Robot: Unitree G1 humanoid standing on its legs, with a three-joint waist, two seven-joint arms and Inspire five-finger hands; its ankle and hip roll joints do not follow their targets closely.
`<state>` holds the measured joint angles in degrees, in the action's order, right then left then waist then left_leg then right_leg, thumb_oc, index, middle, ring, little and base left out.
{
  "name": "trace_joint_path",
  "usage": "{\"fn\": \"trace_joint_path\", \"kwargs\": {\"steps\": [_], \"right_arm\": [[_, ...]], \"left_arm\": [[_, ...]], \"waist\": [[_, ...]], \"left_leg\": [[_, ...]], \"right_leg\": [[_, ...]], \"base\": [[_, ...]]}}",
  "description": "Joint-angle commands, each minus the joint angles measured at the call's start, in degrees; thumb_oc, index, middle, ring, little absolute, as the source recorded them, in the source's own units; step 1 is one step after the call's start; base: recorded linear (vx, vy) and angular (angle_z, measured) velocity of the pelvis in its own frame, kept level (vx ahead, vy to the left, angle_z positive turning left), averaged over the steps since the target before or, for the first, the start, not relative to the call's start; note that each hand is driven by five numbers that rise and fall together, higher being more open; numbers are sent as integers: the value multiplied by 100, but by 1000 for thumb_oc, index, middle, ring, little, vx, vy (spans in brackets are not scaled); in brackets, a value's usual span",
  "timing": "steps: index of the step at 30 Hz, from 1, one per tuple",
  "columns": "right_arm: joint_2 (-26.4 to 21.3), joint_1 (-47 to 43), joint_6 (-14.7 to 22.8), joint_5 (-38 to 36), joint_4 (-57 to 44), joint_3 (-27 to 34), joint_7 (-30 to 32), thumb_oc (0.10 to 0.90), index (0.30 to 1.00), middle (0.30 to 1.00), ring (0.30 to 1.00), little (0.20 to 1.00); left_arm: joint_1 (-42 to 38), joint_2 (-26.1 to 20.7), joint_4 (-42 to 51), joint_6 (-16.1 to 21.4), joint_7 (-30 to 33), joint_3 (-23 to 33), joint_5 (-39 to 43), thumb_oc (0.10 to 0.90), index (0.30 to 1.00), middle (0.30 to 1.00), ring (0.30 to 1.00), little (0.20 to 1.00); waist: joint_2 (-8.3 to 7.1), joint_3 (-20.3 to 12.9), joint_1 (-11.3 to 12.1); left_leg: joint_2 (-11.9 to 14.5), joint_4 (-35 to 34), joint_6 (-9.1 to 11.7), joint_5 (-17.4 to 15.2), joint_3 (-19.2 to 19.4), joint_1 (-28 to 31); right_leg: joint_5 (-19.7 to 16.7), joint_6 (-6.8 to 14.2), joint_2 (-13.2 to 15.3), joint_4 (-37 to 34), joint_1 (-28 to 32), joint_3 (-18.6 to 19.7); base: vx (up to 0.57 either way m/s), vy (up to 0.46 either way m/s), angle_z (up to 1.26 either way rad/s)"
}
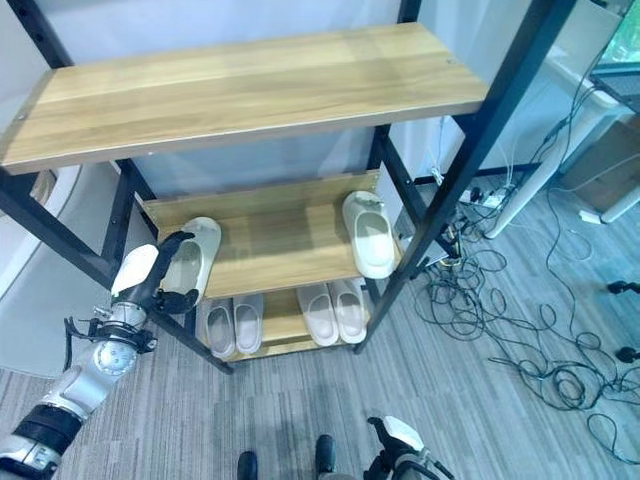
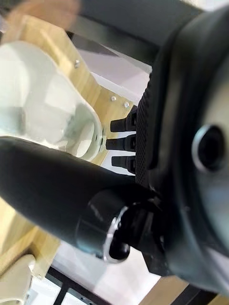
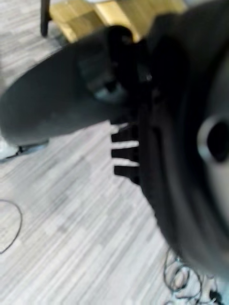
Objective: Arrange the slippers neatly on the shoe rack.
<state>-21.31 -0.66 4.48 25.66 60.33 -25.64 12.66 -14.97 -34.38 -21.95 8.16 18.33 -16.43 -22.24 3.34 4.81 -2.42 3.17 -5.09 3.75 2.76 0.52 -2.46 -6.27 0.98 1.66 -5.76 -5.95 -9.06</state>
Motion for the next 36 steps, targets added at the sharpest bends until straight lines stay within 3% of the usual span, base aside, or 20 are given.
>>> {"fn": "trace_joint_path", "kwargs": {"steps": [1,13,14,15,16,17,28,36], "right_arm": [[-165,-98,151,-18,-165,-121,77,800,900,900,900,900],[-244,-205,112,-128,-232,-139,94,800,900,900,900,900],[-252,-212,111,-136,-240,-146,92,800,900,900,900,900],[-248,-214,110,-137,-240,-141,91,800,900,900,900,900],[-251,-214,105,-150,-251,-141,86,800,900,900,900,900],[-244,-225,94,-168,-243,-155,74,800,900,900,900,900],[-196,-219,87,-178,-252,-162,67,800,900,900,900,900],[-149,-243,60,-149,-301,-145,77,800,900,900,900,900]], "left_arm": [[-933,-668,-194,-46,669,478,-139,800,900,900,900,900],[-1817,-871,-1010,-332,723,-3,-370,800,900,900,900,900],[-1893,-898,-1061,-346,704,-46,-373,656,684,684,684,684],[-1908,-898,-1072,-344,706,-56,-371,584,575,575,575,575],[-1947,-915,-1066,-347,679,-63,-365,547,521,521,521,521],[-1995,-950,-1080,-334,627,-104,-349,400,300,300,300,300],[-1887,-871,-795,-173,567,-14,-118,400,300,300,300,300],[-1604,-480,-163,-6,471,61,64,400,300,300,300,300]], "waist": [[-200,-86,-8],[-262,-67,-109],[-264,-70,-116],[-267,-79,-110],[-266,-77,-112],[-275,-84,-106],[-278,-59,-81],[-252,17,-71]], "left_leg": [[-143,9,94,-202,40,-353],[-120,9,88,-50,79,-880],[-117,9,83,-38,86,-923],[-117,9,83,-35,87,-937],[-123,9,79,-29,87,-960],[-116,9,78,-10,114,-1001],[-132,9,65,-41,169,-936],[-145,9,53,-83,195,-841]], "right_leg": [[597,513,288,76,53,96],[415,503,293,76,-523,179],[401,503,296,76,-571,184],[398,503,296,76,-586,186],[385,501,294,76,-609,200],[364,503,303,76,-657,213],[379,501,312,76,-628,257],[391,503,326,76,-555,289]], "base": [[0,0,0],[-19,-3,1],[-18,-2,-3],[0,0,0],[0,0,0],[-30,-3,-6],[1,-1,-6],[0,0,0]]}}
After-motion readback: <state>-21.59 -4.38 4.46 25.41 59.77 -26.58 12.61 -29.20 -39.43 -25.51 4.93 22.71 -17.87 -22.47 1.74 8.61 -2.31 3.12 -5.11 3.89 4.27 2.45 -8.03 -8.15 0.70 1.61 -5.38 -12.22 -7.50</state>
